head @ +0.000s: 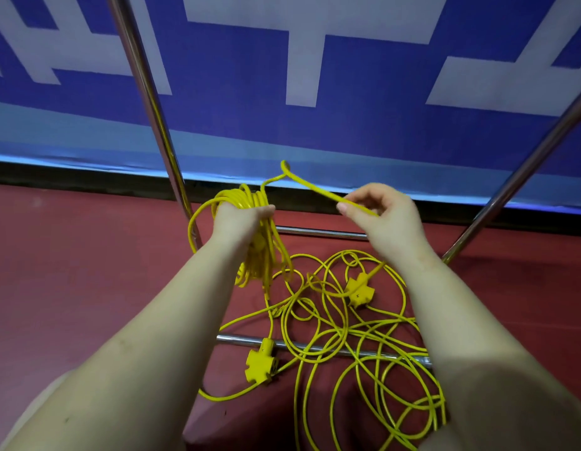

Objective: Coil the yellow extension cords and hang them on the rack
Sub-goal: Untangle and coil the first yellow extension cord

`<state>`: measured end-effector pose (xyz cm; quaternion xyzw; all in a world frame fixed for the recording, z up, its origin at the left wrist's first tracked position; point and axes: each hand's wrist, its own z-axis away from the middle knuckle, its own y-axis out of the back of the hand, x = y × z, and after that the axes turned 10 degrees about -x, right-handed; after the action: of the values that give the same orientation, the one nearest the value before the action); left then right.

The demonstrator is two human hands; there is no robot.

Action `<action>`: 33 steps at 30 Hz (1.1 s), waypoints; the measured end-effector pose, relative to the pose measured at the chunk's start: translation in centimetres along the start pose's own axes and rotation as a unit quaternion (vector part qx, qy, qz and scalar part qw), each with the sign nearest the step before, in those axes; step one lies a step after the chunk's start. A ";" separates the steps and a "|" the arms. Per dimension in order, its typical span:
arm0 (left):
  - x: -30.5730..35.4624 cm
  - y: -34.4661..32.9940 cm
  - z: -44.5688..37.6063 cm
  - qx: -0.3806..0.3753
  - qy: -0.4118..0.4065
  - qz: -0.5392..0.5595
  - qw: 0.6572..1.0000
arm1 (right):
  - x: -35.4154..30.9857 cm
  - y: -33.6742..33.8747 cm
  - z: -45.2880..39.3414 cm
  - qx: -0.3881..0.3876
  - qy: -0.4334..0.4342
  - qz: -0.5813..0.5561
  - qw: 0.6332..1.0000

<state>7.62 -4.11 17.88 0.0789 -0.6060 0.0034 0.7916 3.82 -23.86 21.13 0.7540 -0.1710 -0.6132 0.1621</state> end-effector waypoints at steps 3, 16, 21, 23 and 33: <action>0.0 -0.4 0.4 -0.040 -0.011 -0.042 0.998 | 0.3 0.2 -0.1 0.066 -0.017 0.068 0.995; 2.1 0.0 1.6 -0.152 -0.123 -0.087 0.977 | -0.8 0.5 0.0 -0.263 -0.149 0.200 0.932; 1.7 -0.5 2.1 -0.234 -0.109 -0.077 0.963 | -0.8 -0.4 -0.4 -0.197 -0.116 -0.016 0.973; 1.7 -0.9 2.3 -0.254 -0.108 -0.062 0.959 | -0.6 -0.6 -0.7 -0.152 -0.120 -0.059 0.979; 2.2 -1.9 2.7 -0.212 -0.126 -0.015 0.969 | -1.2 0.1 -0.2 -0.161 -0.120 -0.299 0.933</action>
<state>5.81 -6.52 20.46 -0.0818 -0.6861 -0.1473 0.7077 3.81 -23.43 22.31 0.6547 0.1448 -0.7387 0.0687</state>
